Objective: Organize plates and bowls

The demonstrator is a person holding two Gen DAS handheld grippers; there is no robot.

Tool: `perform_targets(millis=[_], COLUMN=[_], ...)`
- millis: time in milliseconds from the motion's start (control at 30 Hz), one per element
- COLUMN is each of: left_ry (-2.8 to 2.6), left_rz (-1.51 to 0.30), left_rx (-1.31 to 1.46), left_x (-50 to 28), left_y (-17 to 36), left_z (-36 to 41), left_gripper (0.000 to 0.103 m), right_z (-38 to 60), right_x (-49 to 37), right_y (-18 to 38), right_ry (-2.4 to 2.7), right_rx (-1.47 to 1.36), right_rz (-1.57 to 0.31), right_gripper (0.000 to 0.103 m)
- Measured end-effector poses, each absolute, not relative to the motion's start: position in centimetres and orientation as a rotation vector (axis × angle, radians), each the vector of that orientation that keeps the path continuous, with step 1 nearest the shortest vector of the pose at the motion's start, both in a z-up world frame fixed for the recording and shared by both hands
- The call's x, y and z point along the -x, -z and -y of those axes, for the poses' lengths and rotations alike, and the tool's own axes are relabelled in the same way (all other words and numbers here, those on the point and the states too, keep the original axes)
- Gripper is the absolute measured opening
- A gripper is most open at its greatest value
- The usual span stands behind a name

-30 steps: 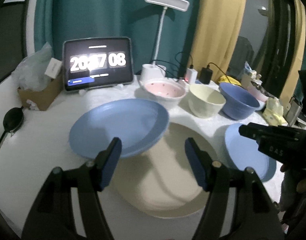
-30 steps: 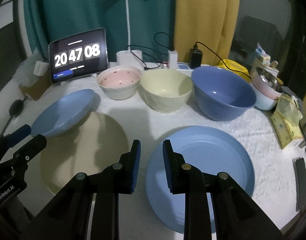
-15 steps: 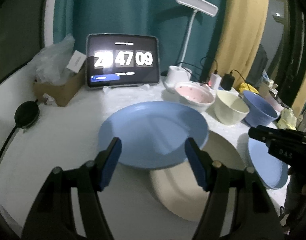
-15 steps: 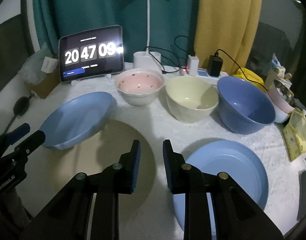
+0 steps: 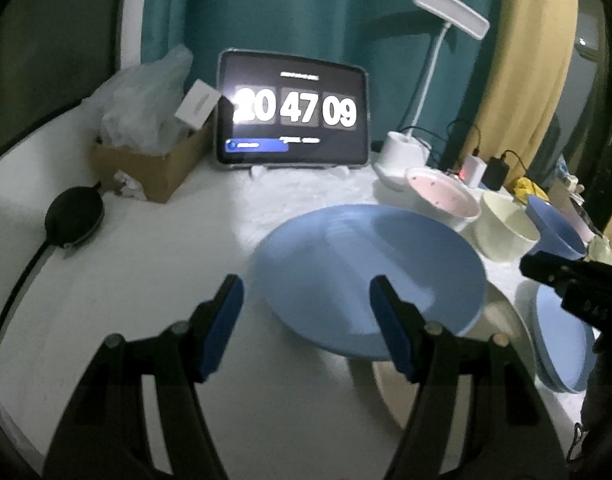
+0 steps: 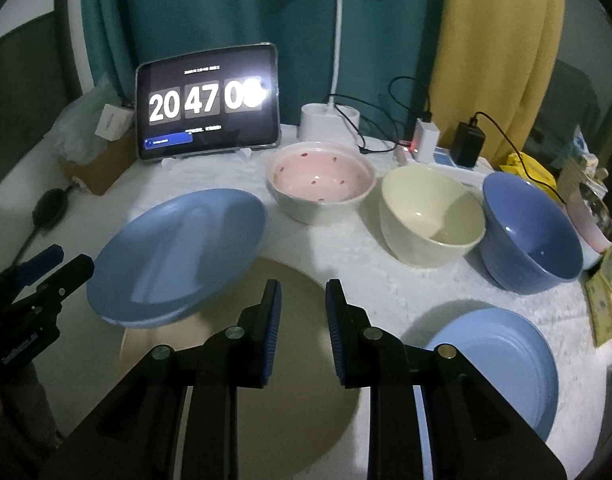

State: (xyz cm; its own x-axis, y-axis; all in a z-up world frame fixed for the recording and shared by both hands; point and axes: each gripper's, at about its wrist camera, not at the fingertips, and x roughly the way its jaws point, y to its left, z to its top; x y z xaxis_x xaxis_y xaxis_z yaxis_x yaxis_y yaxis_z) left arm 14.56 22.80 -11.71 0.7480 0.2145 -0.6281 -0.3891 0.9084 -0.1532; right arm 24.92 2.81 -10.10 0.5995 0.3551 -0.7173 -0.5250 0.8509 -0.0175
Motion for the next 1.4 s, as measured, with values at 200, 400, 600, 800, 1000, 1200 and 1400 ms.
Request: perform_targets(millis=[200,400,600,800,1000,1200,1400], left_ry=[-0.357,-0.37,-0.366,-0.359,-0.354,-0.344,-0.308], left_rz=[-0.657,-0.695,-0.733,-0.752,-0.78,-0.773,-0.77], left_rx=[0.32,0.342,0.364,0.364,0.36,0.34,0.391], left_x=[-15.2,-16.3,-17.1,-17.6,-18.2,-18.4,-18.4], left_y=[12.5,13.9,15.0,15.5,16.0,16.2,16.4], left_z=[-24.6,-26.1,-26.7,-26.7,-26.5,-26.3,-26.8], left_gripper=[0.067,0.067,0.067,0.067,0.067,0.067,0.063], right_z=[-3.9,-5.5,-6.6,-7.1,-7.5,-7.6,-7.7], right_x=[-25.6,-26.5,-27.4,-27.8,-28.0,-28.1,-28.0], right_y=[10.3,10.8,11.5,12.6,14.1,14.5,14.5], right_ry=[-0.552,-0.585,-0.599,-0.611,-0.607,-0.608,-0.609], right_rx=[0.226,0.211,0.213,0.221,0.237,0.243,0.251], right_rz=[-0.786,-0.815,-0.846,-0.873,-0.911,-0.923,-0.912], right_gripper=[0.025,0.025,0.025,0.026,0.026,0.026,0.026])
